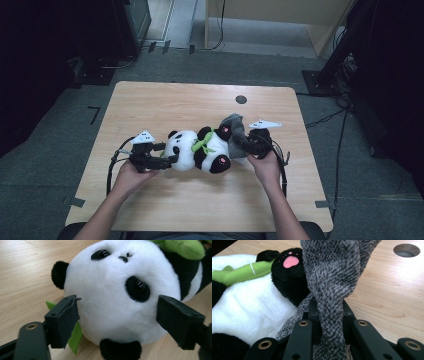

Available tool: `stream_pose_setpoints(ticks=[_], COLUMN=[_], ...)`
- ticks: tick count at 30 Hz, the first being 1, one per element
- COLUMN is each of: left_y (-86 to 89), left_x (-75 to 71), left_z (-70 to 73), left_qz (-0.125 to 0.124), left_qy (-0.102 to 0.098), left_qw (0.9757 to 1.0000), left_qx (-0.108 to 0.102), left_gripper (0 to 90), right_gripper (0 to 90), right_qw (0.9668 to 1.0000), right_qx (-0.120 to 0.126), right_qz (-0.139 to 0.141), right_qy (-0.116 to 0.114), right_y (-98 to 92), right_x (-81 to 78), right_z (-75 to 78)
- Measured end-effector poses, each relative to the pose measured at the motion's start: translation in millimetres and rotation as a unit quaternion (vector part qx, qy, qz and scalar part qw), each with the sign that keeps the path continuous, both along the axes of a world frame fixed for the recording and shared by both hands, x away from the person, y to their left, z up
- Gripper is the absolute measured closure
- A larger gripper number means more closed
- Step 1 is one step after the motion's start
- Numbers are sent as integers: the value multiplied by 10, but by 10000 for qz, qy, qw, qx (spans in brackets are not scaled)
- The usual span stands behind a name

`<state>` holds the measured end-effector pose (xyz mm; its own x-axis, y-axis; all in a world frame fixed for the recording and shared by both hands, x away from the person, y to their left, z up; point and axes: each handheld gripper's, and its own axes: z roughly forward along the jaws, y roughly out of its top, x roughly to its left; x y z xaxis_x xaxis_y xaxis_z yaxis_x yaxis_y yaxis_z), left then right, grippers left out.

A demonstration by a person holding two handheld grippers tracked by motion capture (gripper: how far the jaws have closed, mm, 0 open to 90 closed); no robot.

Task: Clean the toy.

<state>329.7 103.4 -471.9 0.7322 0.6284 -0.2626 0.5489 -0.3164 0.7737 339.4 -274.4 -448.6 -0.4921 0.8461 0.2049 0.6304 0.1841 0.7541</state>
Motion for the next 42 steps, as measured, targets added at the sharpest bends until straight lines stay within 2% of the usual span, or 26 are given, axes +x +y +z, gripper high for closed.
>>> stream_pose_setpoints(ticks=[2, 4, 7, 11, 13, 17, 19, 21, 25, 30, 34, 38, 42], left_y=[-17, -41, -37, -38, -51, -45, -24, -14, -13, -13, -19, -24, -32], left_x=[17, 43, 63, 87, 114, 146, 153, 143, 130, 128, 117, 101, 92], left_z=[-62, -113, -144, -194, -250, -284, -285, -262, -226, -221, -208, -205, -190], left_qz=[-59, -50, -165, -333, -457, -474, -485, -445, -378, -368, -351, -337, -309], left_qy=[-3, 21, 65, 7, 128, 200, 275, 263, 342, 350, 342, 290, 276], left_qw=[10000, 10000, 9998, 9993, 9985, 9981, 9977, 9981, 9984, 9984, 9986, 9989, 9991], left_qx=[17, 30, -77, -188, -256, -347, -391, -326, -262, -247, -195, -162, -119], left_gripper=[121, 24, 19, 2, 0, 0, 49, 131, 209, 208, 204, 204, 205], right_gripper=[780, 780, 780, 780, 781, 780, 778, 774, 773, 777, 773, 772, 764], right_qw=[10000, 10000, 10000, 9999, 9999, 9999, 10000, 10000, 9998, 9998, 9998, 9997, 9995], right_qx=[-18, -36, -40, -82, -88, -109, -71, -14, 120, 133, 29, 68, 159], right_qz=[9, 26, 30, 56, 70, 63, 46, -7, -55, -88, -154, -253, -238], right_qy=[21, -2, -27, -17, -12, 2, 11, 68, 164, 138, 94, 4, -120], right_y=[7, 18, 24, 48, 59, 76, 70, 62, 15, -53, -96, -183, -237], right_x=[-1, 0, 4, 7, 8, 12, 19, 26, 32, 12, -4, -28, -58], right_z=[-4, -9, -13, -23, -26, -32, -34, -39, -21, 34, 107, 237, 407])
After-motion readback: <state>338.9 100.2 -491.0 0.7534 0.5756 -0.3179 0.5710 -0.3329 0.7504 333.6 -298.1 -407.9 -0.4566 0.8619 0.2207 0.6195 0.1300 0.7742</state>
